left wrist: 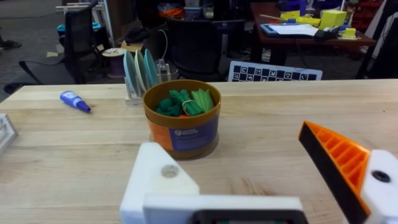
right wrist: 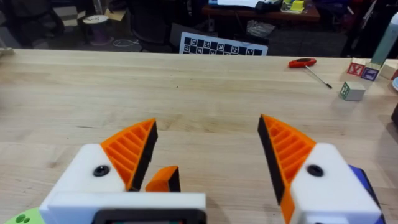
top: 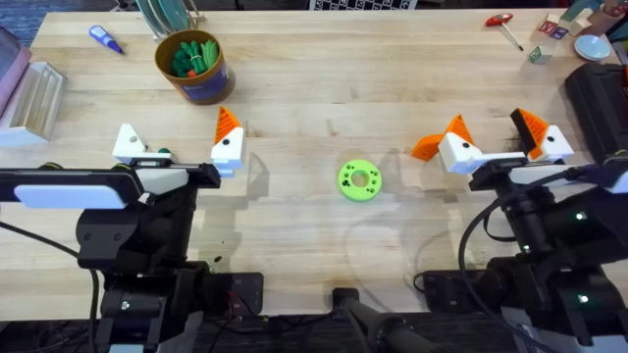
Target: Pick up the gripper from the table and insert it into the empty holder that is missing its gripper. Then pick up a screw, insert it into the mounting hole, and use the screwdriver to tighten it. Finally, clean up the table by picking up the vegetable and placing it into the bucket.
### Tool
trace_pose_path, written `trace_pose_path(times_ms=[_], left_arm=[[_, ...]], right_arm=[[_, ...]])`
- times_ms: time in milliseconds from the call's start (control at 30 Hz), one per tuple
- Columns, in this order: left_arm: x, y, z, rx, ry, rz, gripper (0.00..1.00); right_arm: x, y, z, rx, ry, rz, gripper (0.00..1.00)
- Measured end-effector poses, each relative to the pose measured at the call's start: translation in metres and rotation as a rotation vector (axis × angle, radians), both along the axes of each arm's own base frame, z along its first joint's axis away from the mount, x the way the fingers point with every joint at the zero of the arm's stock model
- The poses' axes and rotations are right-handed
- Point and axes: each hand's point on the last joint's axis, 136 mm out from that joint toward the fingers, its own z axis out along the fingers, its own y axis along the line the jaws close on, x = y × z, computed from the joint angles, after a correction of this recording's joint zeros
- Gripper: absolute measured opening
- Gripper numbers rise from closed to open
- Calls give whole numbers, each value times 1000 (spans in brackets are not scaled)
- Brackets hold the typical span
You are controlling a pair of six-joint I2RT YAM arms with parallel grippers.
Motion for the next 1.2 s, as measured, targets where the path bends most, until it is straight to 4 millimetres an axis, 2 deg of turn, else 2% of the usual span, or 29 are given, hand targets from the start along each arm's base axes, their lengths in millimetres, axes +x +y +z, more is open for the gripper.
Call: trace_pose_path(times_ms=[233,367,533,633,733,900,1000,1067,1200], left_arm=[[0,-1,1,0,-5,-5,987],[-1,-1,22,-38,-80,-9,985],[-13,4,16,-109,86,30,986],[-28,9,28,-122,191,66,985],[-40,16,45,-121,297,113,986],[-47,27,56,-90,538,193,986],[-37,31,65,-67,638,218,986],[-24,31,74,-59,669,222,986],[-4,30,77,-56,709,218,986]], right_arm=[[0,0,-1,-1,3,-1,991],[0,-4,3,-13,-11,-20,992],[-2,-3,-2,-20,29,-13,991],[-8,-1,-1,-23,112,-3,990],[-15,-1,19,-23,179,1,990],[-19,0,73,-23,276,5,991],[-17,0,99,-23,357,7,991],[-13,0,112,-24,404,7,991],[2,1,124,-22,460,10,991]])
